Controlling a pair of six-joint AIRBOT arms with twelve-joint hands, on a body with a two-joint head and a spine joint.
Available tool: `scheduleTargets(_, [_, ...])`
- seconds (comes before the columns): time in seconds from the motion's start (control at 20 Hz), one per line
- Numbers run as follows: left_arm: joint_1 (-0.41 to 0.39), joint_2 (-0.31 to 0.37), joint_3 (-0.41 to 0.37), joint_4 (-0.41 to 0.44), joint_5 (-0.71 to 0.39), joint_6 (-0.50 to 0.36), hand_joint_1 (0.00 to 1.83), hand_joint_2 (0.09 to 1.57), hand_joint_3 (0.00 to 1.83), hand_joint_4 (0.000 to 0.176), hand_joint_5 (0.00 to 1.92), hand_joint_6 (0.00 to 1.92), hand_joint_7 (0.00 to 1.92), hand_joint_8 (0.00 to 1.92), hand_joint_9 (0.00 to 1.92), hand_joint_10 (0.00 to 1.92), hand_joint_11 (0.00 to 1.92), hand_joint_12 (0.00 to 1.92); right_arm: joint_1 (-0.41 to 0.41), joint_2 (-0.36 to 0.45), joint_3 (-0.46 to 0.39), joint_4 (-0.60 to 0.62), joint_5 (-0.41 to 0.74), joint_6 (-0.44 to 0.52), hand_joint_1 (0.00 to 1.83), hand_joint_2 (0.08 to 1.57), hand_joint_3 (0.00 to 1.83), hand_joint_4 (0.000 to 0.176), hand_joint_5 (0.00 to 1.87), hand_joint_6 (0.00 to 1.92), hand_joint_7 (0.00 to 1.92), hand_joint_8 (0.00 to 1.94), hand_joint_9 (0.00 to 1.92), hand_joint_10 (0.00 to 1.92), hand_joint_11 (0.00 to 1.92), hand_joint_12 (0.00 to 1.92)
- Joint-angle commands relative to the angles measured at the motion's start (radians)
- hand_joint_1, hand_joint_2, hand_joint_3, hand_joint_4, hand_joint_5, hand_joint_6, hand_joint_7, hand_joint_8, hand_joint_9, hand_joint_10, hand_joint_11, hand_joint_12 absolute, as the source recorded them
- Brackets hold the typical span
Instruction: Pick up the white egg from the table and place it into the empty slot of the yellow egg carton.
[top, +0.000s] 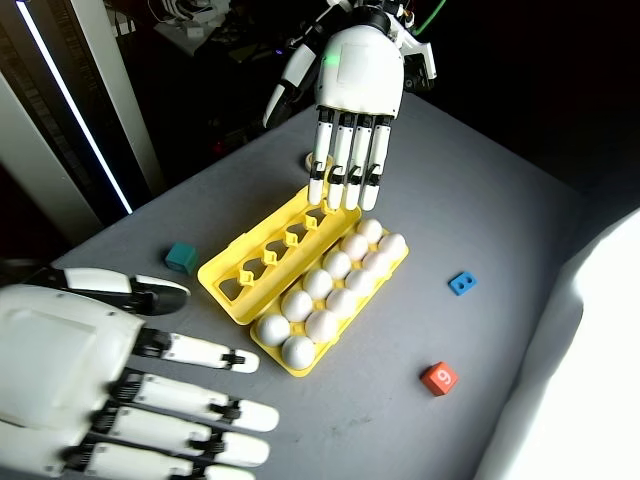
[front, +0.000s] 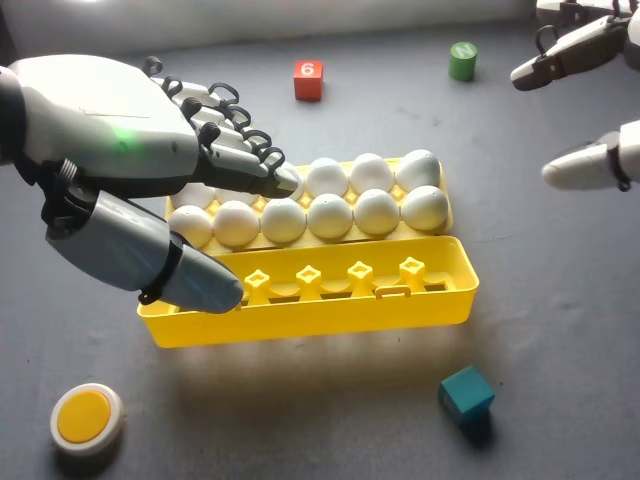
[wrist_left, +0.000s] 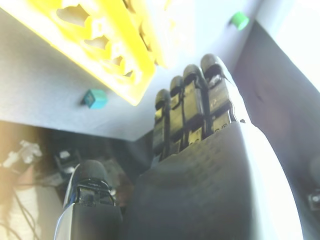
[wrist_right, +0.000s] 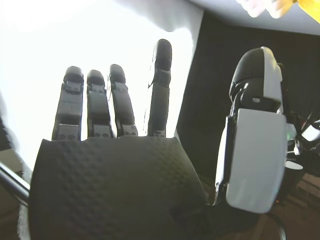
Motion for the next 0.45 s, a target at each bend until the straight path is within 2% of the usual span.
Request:
scheduleTargets(0.0, [-0.008,0.001,0.005,-0.030,0.051,0.001,0.00,1.16,0.00,0.000,0.18,0.00,0.19,0.00,0.15,0.00,0.00,0.26,0.015,0.021,-0.005,-0.015,0.093,0.005,0.66,0.89,0.00,0.170,0.60,0.00,0.16,0.02,0.00,0.00,0.00,0.00])
scheduleTargets(0.05, [-0.009,0.001,0.005,-0.030,0.052,0.001,0.00,1.17,0.00,0.000,0.18,0.00,0.18,0.00,0.15,0.00,0.00,0.26,0.017,0.036,-0.012,-0.036,0.093,0.017,0.66,0.90,0.00,0.164,0.57,0.00,0.17,0.02,0.02,0.01,0.00,0.00])
scheduleTargets(0.1, [-0.009,0.001,0.006,-0.030,0.056,0.001,0.00,1.16,0.00,0.000,0.19,0.00,0.19,0.00,0.15,0.00,0.00,0.26,0.023,0.059,-0.023,-0.058,0.093,0.027,0.66,0.91,0.00,0.147,0.57,0.00,0.20,0.01,0.04,0.01,0.00,0.00])
scheduleTargets(0.15, [-0.009,0.001,0.006,-0.030,0.058,0.001,0.00,1.17,0.00,0.000,0.21,0.01,0.20,0.01,0.16,0.00,0.00,0.29,0.031,0.082,-0.034,-0.063,0.093,0.032,0.63,0.92,0.00,0.105,0.60,0.01,0.28,0.01,0.11,0.02,0.00,0.00])
scheduleTargets(0.2, [-0.009,0.001,0.006,-0.030,0.058,0.001,0.00,1.16,0.00,0.000,0.21,0.00,0.20,0.00,0.16,0.00,0.00,0.28,0.040,0.100,-0.046,-0.063,0.091,0.041,0.58,0.94,0.01,0.078,0.60,0.00,0.33,0.02,0.13,0.02,0.01,0.00])
scheduleTargets(0.25, [-0.008,0.001,0.006,-0.030,0.058,0.001,0.00,1.16,0.00,0.000,0.20,0.00,0.20,0.00,0.16,0.00,0.00,0.28,0.049,0.119,-0.064,-0.063,0.085,0.042,0.57,0.95,0.01,0.063,0.61,0.01,0.36,0.03,0.16,0.03,0.03,0.02])
scheduleTargets(0.3, [-0.007,0.001,0.006,-0.030,0.058,0.001,0.00,1.16,0.00,0.000,0.19,0.00,0.19,0.00,0.14,0.00,0.00,0.25,0.052,0.133,-0.081,-0.063,0.081,0.042,0.55,0.97,0.00,0.043,0.64,0.00,0.43,0.05,0.23,0.01,0.01,0.32])
scheduleTargets(0.35, [-0.007,0.001,0.005,-0.030,0.058,0.001,0.00,1.16,0.00,0.000,0.16,0.00,0.15,0.00,0.11,0.00,0.00,0.16,0.052,0.142,-0.096,-0.086,0.081,0.042,0.57,0.98,0.00,0.011,0.68,0.01,0.50,0.03,0.30,0.02,0.00,0.58])
scheduleTargets(0.4, [-0.007,0.001,0.005,-0.030,0.058,0.001,0.00,1.16,0.00,0.000,0.17,0.00,0.17,0.00,0.12,0.00,0.00,0.19,0.053,0.142,-0.100,-0.120,0.081,0.041,0.50,1.03,0.01,0.000,0.69,0.01,0.54,0.03,0.34,0.02,0.00,0.72])
